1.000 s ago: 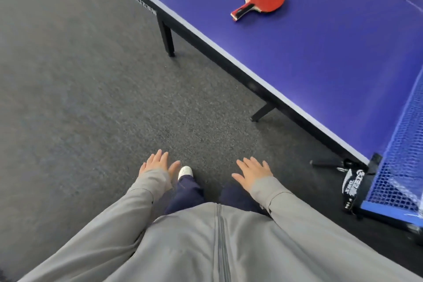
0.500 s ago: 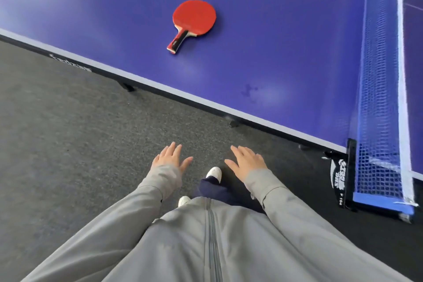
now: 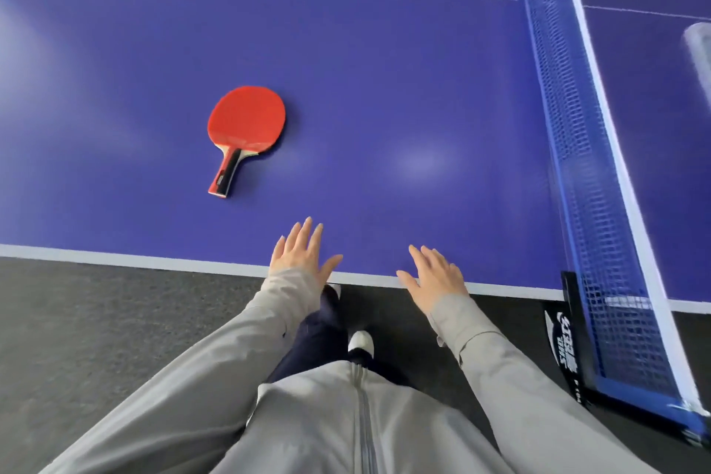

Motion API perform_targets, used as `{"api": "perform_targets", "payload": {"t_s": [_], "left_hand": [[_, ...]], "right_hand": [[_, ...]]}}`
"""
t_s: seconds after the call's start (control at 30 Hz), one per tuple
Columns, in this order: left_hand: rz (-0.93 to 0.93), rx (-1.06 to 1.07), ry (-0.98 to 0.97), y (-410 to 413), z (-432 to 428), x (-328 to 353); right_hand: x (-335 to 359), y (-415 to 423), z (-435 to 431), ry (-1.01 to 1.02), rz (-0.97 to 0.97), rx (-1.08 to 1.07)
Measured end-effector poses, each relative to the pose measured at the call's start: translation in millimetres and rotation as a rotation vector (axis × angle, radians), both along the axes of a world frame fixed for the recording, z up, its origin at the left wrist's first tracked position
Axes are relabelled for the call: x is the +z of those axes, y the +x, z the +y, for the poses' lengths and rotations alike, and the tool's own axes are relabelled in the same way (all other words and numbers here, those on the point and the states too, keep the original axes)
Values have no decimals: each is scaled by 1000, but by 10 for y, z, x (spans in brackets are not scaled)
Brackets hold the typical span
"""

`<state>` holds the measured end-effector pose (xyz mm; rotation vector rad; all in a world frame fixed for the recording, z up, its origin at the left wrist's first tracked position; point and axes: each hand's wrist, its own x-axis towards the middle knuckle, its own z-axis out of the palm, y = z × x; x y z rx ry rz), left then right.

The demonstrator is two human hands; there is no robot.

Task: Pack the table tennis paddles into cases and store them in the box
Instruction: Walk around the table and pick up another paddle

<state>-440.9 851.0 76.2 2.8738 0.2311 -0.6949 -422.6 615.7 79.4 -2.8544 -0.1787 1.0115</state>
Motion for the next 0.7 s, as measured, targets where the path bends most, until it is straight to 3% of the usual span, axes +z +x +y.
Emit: {"api": "perform_targets", "payload": {"t_s": [0.37,0.7], "left_hand": [[-82,-211,59,1845,293,-213],[-209,-192,71,2907,305,-379]], "right_hand": [[5,1178,317,-63,-15,-144],[-10,2298,508,-17,-113,-171]]}}
